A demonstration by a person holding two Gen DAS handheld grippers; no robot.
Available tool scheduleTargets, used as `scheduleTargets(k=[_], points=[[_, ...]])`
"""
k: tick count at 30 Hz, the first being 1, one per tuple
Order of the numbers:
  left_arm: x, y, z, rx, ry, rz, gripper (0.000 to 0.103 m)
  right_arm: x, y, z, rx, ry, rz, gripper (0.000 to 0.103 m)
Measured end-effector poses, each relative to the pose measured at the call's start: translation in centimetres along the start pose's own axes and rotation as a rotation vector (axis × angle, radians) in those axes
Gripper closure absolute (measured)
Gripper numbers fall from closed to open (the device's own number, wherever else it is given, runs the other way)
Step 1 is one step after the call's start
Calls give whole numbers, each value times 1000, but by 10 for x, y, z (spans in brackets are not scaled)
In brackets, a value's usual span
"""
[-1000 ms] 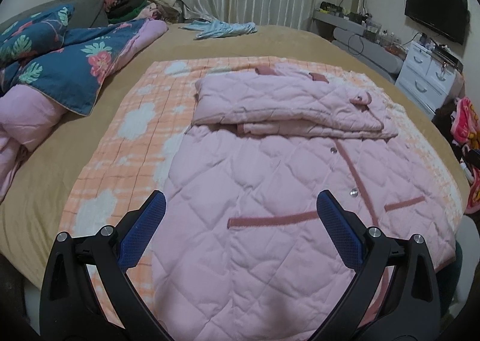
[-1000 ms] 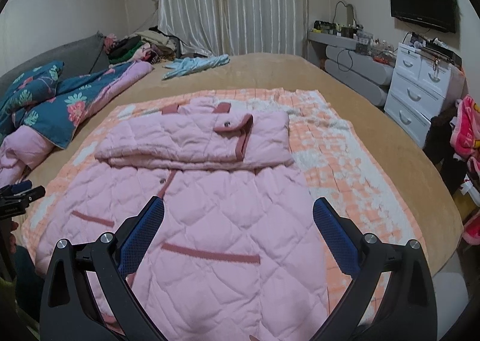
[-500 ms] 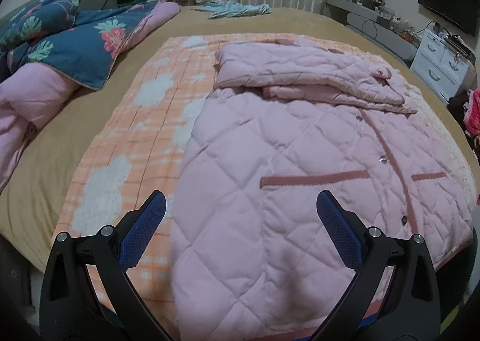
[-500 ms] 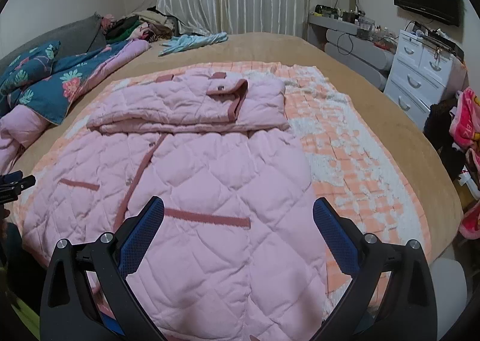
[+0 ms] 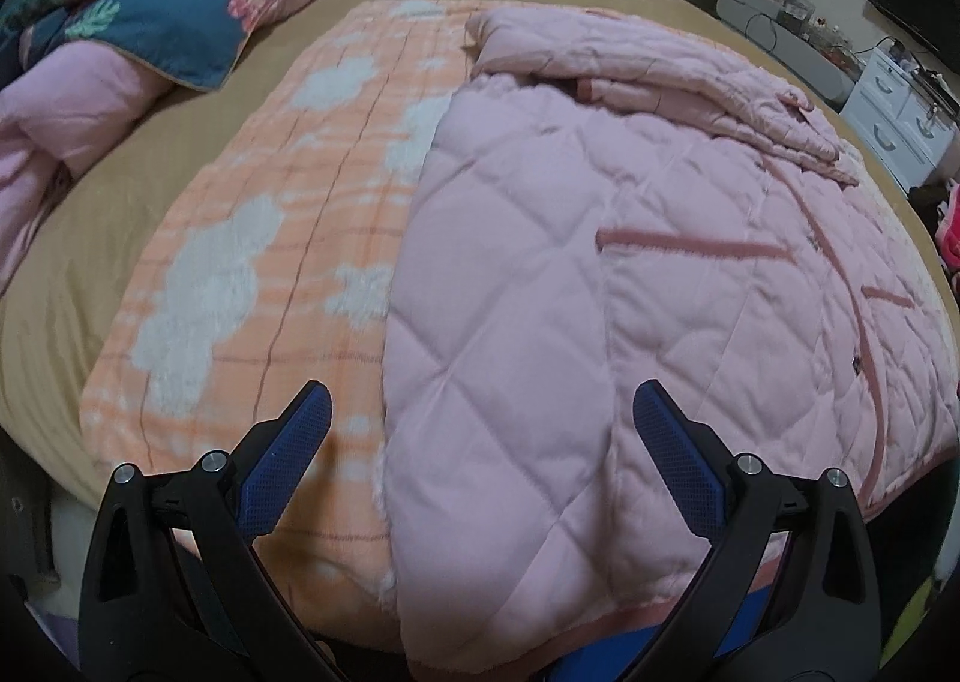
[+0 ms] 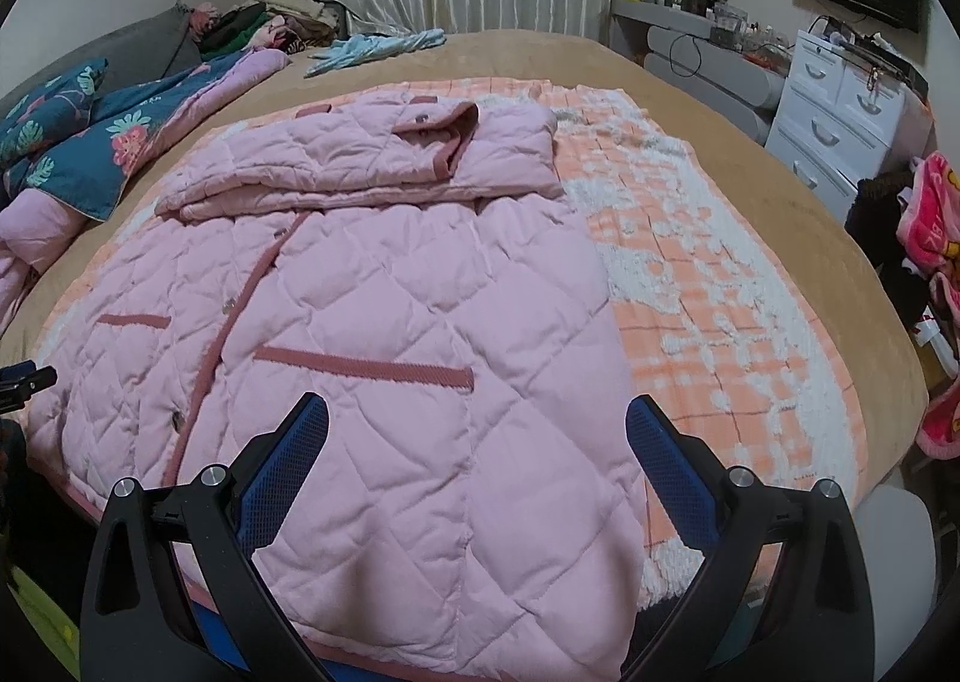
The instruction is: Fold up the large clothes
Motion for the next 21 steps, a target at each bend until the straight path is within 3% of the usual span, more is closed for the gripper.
scheduleTargets(k=[11, 21], points=[[-20, -31, -3, 3, -39, 95, 8, -11, -31, -24, -10, -24, 79, 4], [-20, -40, -8, 4, -47, 106, 8, -20, -73, -48, -38, 19, 214, 4]])
Point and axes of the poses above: each gripper's, at about its wrist camera, not at the fingertips, and x roughly against the way its jaws point, z to its left, y to its top, the point moved 3 cm from there along -x, roughly the way its jaws point, and after that the axes turned 2 degrees about -x, right-handed, at the moved point
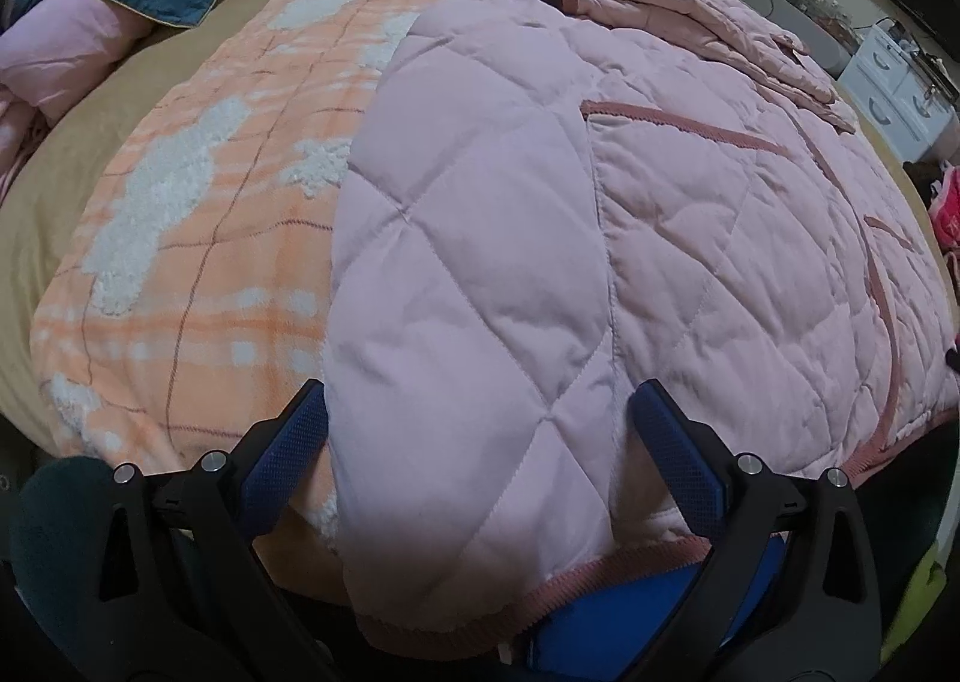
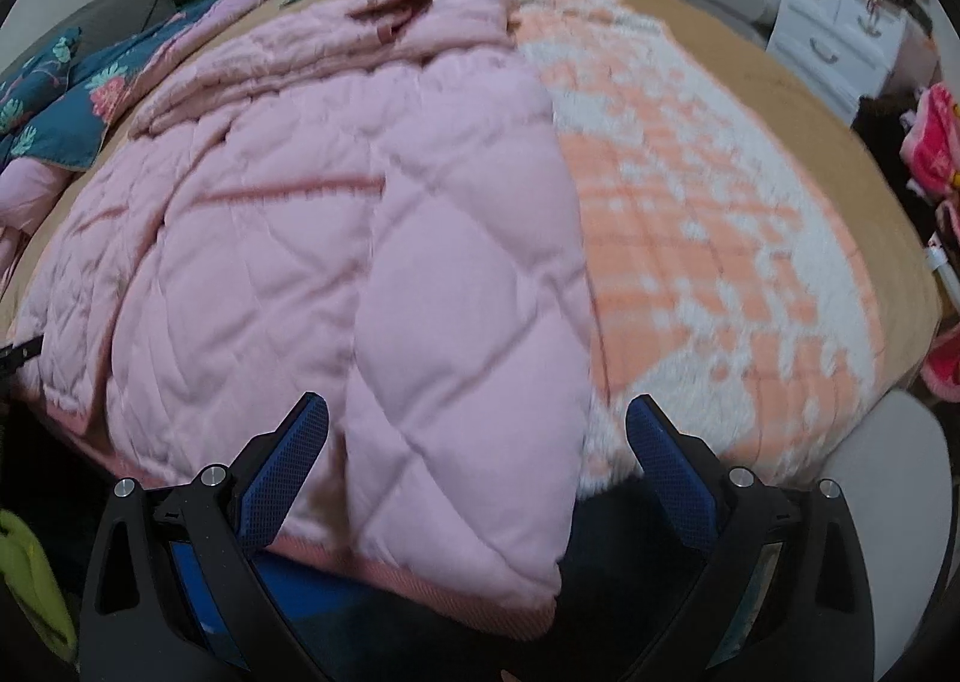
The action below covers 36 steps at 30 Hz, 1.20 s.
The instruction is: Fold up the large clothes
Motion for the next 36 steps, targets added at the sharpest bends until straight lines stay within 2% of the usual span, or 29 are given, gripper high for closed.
scheduleTargets(k=[6, 11, 12, 13, 14, 16, 18, 20, 22, 23, 25, 27, 29, 31, 36], points=[[2, -7, 1, 25, -31, 14, 9, -17, -20, -3, -8, 71, 99, 4], [2, -8, 8, 66, -60, 16, 9, -19, -30, 3, 17, 108, 109, 5], [2, -8, 8, 66, -61, 16, 9, -19, -31, 4, 20, 120, 109, 16], [1, -8, 8, 64, -60, 18, 9, -19, -32, 7, 27, 151, 109, 32], [0, -8, 7, 62, -59, 19, 9, -16, -34, 11, 52, 167, 91, 35], [0, -8, 7, 62, -66, 19, 9, -12, -35, 16, 80, 176, 65, 59], [0, -8, 8, 66, -74, 16, 10, -1, -32, 17, 83, 194, 20, 76], [2, -8, 6, 64, -84, 8, 20, 13, -26, 17, 85, 231, -36, 81], [7, -8, 4, 52, -86, -8, 39, 32, -17, 20, 97, 260, -119, 82], [9, -7, 2, 45, -84, -15, 53, 38, -14, 20, 95, 268, -143, 83], [16, -6, -2, 26, -82, -36, 71, 52, -2, 20, 87, 283, -202, 84], [24, -4, -7, 0, -74, -58, 83, 64, 9, 21, 85, 291, -252, 84], [34, 0, -13, -33, -65, -91, 90, 71, 19, 22, 83, 291, -285, 84], [46, 7, -18, -62, -60, -129, 94, 78, 29, 22, 74, 298, -316, 85], [78, 35, -27, -92, -79, -230, 95, 87, 52, 22, 44, 300, -370, 85]])
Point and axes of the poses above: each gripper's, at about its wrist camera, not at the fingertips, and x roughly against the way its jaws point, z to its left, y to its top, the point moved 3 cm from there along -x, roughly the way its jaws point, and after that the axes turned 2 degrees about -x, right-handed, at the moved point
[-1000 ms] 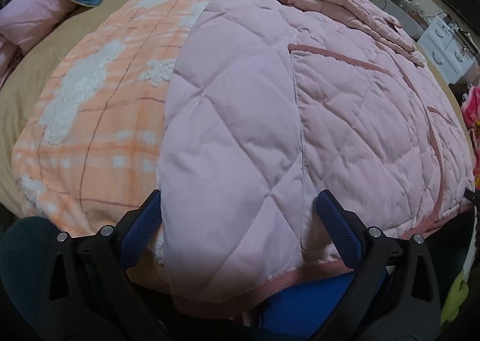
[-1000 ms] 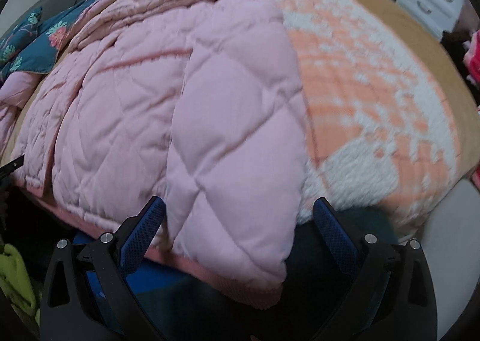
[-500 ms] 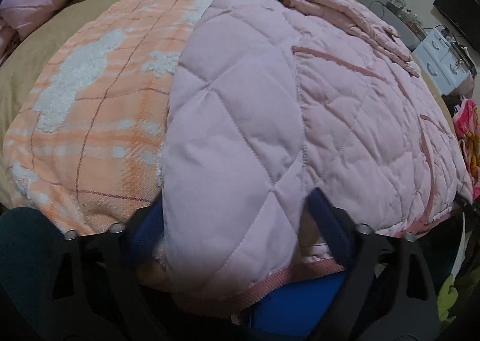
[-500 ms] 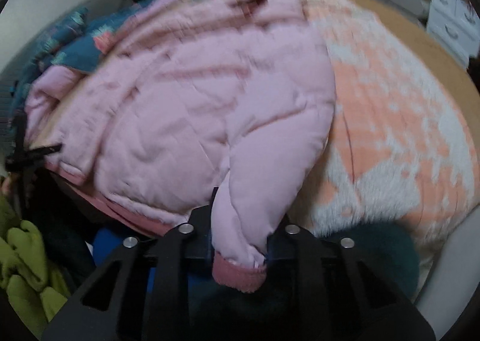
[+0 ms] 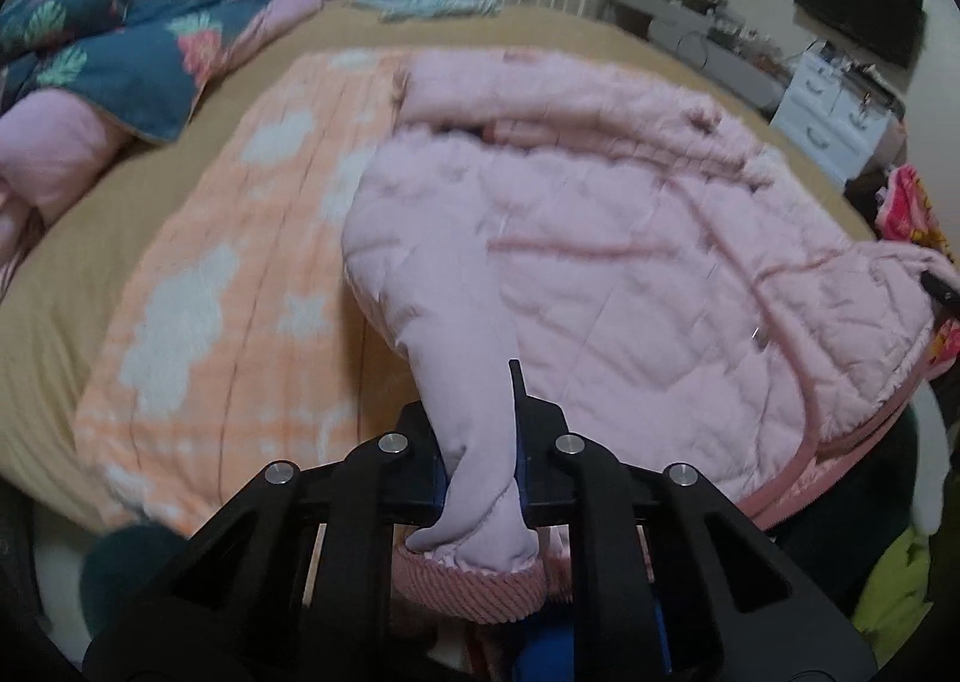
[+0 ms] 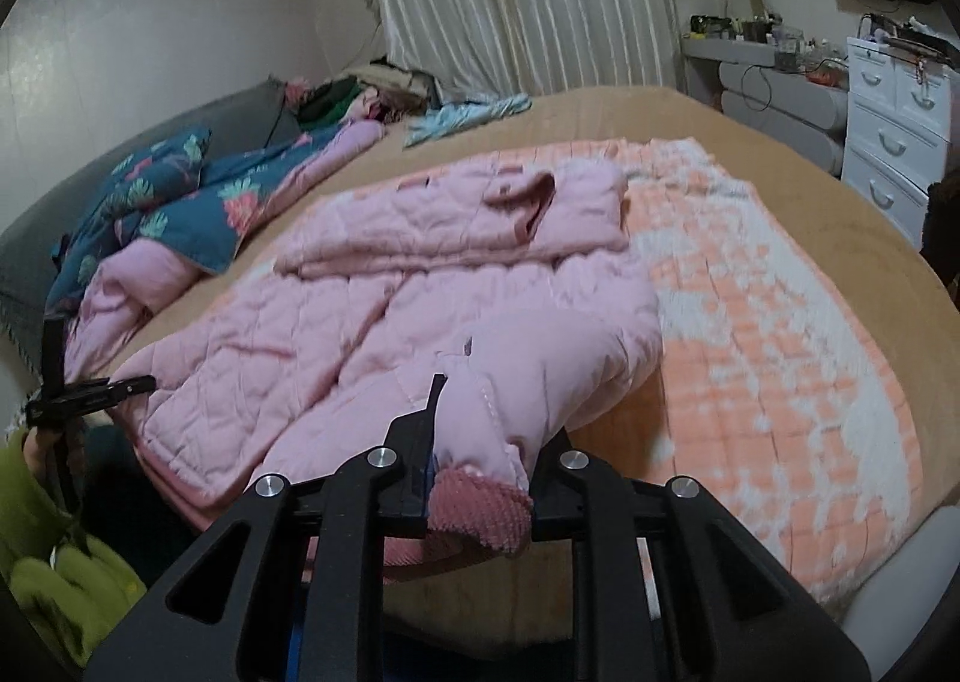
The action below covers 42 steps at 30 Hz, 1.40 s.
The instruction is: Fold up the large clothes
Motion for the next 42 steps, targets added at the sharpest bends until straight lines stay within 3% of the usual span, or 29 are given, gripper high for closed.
scheduleTargets(k=[10, 24, 42], points=[[14, 56, -5, -14, -13, -119, 95, -2, 44, -1, -32, 10, -74, 86], [24, 127, 2, 36, -43, -224, 95, 0, 95, -4, -58, -3, -153, 86], [32, 201, 9, 63, -38, -304, 95, -2, 165, -4, -74, -7, -235, 86]])
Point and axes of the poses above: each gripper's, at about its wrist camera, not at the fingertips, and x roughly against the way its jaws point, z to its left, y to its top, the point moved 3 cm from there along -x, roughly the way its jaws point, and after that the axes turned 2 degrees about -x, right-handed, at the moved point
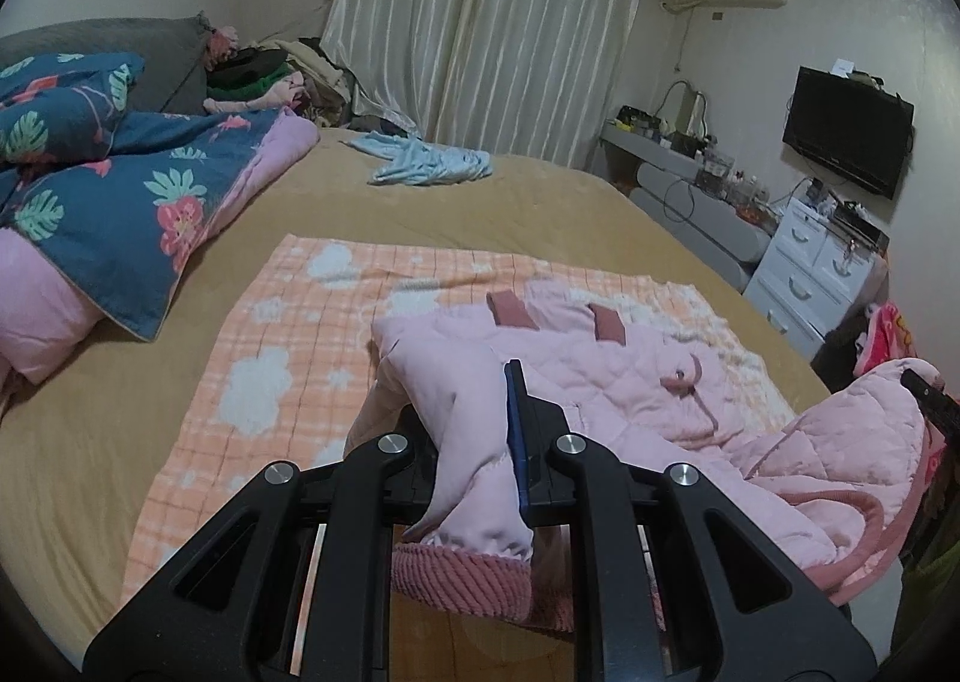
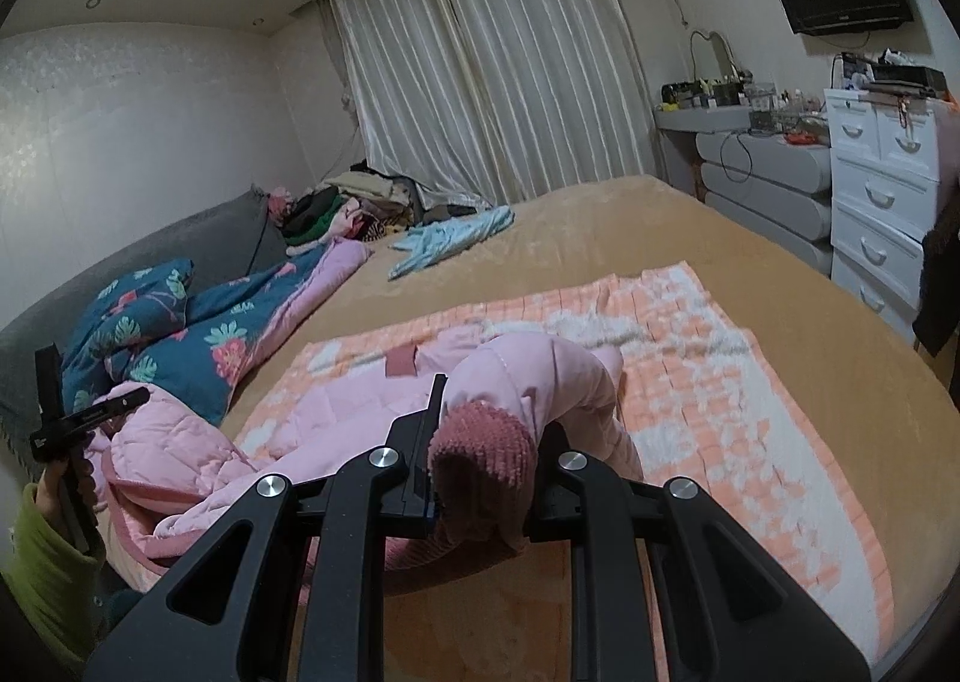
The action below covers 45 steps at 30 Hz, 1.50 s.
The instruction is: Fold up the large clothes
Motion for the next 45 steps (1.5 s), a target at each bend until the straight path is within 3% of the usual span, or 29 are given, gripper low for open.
scheduleTargets(k=[9, 24, 35, 38, 39, 40, 43, 45], points=[[-16, 20, 4, 9, 32, -22, 94, -25, 22, -11, -71, -9, -24, 86], [-86, 18, 5, -69, 131, 27, 94, -103, 15, -60, -195, -87, 100, 86], [-134, 19, 16, -65, 151, 84, 93, -158, 12, -84, -241, -117, 187, 81], [-144, 18, 17, -64, 150, 95, 92, -172, 12, -94, -291, -89, 209, 74], [-147, 18, 18, -63, 149, 97, 92, -176, 12, -96, -313, -66, 215, 66], [-150, 18, 19, -63, 148, 100, 92, -179, 12, -98, -327, -44, 218, 48], [-158, 18, 21, -57, 140, 105, 91, -181, 16, -101, -359, 1, 196, 20], [-163, 18, 23, -47, 128, 106, 91, -178, 17, -99, -331, 1, 166, 18]])
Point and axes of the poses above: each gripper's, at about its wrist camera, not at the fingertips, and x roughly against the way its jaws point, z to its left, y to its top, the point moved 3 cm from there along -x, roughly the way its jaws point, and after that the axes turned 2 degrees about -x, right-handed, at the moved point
